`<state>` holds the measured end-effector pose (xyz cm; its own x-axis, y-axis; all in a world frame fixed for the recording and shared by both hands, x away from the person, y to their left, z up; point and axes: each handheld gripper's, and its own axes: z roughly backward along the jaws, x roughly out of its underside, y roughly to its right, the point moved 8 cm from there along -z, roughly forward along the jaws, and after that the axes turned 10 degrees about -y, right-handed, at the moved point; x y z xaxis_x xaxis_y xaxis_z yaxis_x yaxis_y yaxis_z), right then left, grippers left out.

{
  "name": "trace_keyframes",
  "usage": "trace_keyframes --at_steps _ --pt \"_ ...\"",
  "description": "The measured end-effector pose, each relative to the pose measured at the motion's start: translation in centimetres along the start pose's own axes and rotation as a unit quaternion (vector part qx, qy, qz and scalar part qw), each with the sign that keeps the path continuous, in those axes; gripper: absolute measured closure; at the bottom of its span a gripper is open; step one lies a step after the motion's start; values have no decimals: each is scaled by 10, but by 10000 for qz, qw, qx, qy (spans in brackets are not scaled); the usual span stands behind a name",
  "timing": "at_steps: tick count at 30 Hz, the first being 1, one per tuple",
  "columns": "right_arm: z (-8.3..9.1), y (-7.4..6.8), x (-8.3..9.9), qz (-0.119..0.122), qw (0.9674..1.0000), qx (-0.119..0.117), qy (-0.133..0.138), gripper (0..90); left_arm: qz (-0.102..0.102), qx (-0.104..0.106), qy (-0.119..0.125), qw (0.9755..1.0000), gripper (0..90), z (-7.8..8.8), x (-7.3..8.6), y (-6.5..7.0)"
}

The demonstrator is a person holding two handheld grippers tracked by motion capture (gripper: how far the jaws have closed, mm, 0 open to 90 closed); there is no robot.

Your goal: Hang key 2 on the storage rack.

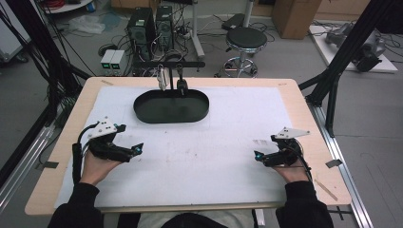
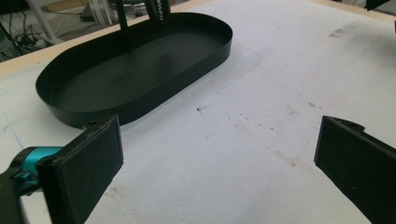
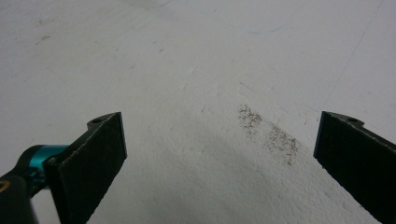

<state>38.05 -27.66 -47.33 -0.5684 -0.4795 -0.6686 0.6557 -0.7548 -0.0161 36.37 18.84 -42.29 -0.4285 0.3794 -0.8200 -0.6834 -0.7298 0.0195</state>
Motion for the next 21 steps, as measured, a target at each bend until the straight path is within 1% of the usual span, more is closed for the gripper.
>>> trace_keyframes --at_steps 2,6,8,10,11,16,20,21 --pt "0 0 0 -7 10000 -1 12 17 60 -38 77 9999 17 3 5 0" --pt "0 0 0 7 10000 9 17 17 160 -105 108 9998 17 6 16 -1" --pt "1 0 0 -1 10000 12 24 17 226 -124 175 9995 17 9 20 -3" --pt "1 0 0 3 10000 18 24 17 248 -198 240 9992 17 12 24 -4" --pt "1 0 0 7 10000 25 32 17 269 -197 267 9991 17 13 25 -4" --pt "1 -1 0 18 10000 19 11 17 297 -237 450 9983 17 16 24 -6" --pt "2 0 1 29 10000 25 31 17 205 -217 409 9987 17 14 27 -2" --pt "2 -1 1 -4 10000 21 38 17 205 -198 417 9987 17 14 27 -1"
